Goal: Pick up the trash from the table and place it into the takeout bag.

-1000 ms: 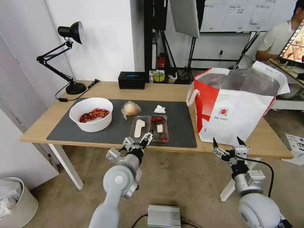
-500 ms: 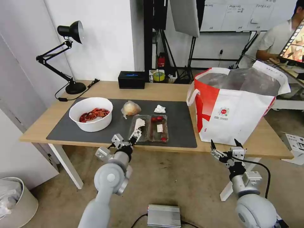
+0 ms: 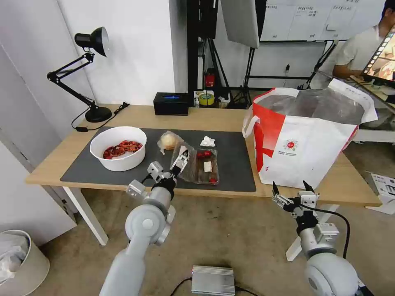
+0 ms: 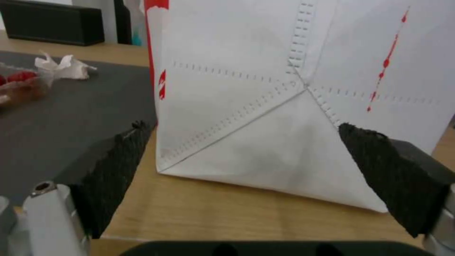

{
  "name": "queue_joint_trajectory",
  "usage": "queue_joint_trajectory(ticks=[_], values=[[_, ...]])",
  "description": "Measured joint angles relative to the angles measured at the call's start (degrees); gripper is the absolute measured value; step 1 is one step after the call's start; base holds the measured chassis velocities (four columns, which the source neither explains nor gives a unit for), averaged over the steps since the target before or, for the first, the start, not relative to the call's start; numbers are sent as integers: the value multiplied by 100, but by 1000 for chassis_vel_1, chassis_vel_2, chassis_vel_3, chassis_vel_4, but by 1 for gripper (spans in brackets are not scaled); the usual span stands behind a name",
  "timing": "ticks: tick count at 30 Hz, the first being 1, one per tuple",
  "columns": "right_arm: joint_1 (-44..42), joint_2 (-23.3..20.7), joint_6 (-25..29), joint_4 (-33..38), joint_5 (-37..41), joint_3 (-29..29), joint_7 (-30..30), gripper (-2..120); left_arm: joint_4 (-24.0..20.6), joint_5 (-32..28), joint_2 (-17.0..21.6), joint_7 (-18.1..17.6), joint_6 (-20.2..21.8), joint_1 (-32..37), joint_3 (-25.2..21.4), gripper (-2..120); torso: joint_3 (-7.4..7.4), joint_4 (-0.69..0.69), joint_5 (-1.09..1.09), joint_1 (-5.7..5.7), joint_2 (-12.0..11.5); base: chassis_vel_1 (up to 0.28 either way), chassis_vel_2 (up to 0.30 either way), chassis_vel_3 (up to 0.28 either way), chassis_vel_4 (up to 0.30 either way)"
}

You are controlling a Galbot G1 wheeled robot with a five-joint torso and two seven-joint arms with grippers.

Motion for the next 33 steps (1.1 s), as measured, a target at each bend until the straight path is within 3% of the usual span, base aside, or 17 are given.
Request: queue_joint_trajectory(ticks=[6,12,16,19,20,22,23,25,26,29,31,33], values=[[29,69,0,-40,-16,4,0,100,-56,188,-38,211,-1,5,238,100,0,0,0,0,0,0,0,0,0],[62,221,1,-59,-41,-86,-5,100,66,989,-83,619,27,97,510,100,0,0,0,0,0,0,0,0,0],[120,311,-9,6,-46,-194,-6,100,156,1456,-5,755,27,93,543,90,0,0,0,0,0,0,0,0,0],[143,346,-195,242,267,-289,10,100,252,2197,177,1101,-40,101,537,76,-1,0,0,0,0,0,0,0,0],[143,346,-195,242,267,-289,10,100,252,2197,177,1101,-40,101,537,76,-1,0,0,0,0,0,0,0,0],[197,319,-476,540,826,-356,104,100,334,2939,339,1400,-145,151,496,63,-1,0,-1,0,0,0,0,0,0],[197,319,-476,540,826,-356,104,100,334,2939,339,1400,-145,151,496,63,-1,0,-1,0,0,0,0,0,0],[347,276,-623,672,1182,-412,164,100,455,3801,442,1820,-333,208,396,53,0,1,-1,0,0,0,0,0,0],[347,276,-623,672,1182,-412,164,100,455,3801,442,1820,-333,208,396,53,0,1,-1,0,0,0,0,0,0],[669,246,-753,635,1484,-437,208,100,544,4539,579,2226,-503,269,361,38,0,1,-1,-1,0,0,0,0,0],[736,245,-790,619,1570,-437,221,100,554,4658,599,2276,-522,275,361,36,0,1,-1,0,0,0,0,0,0],[904,253,-911,591,1790,-442,260,100,574,5019,665,2429,-584,280,371,25,0,0,-1,0,1,0,0,0,0]])
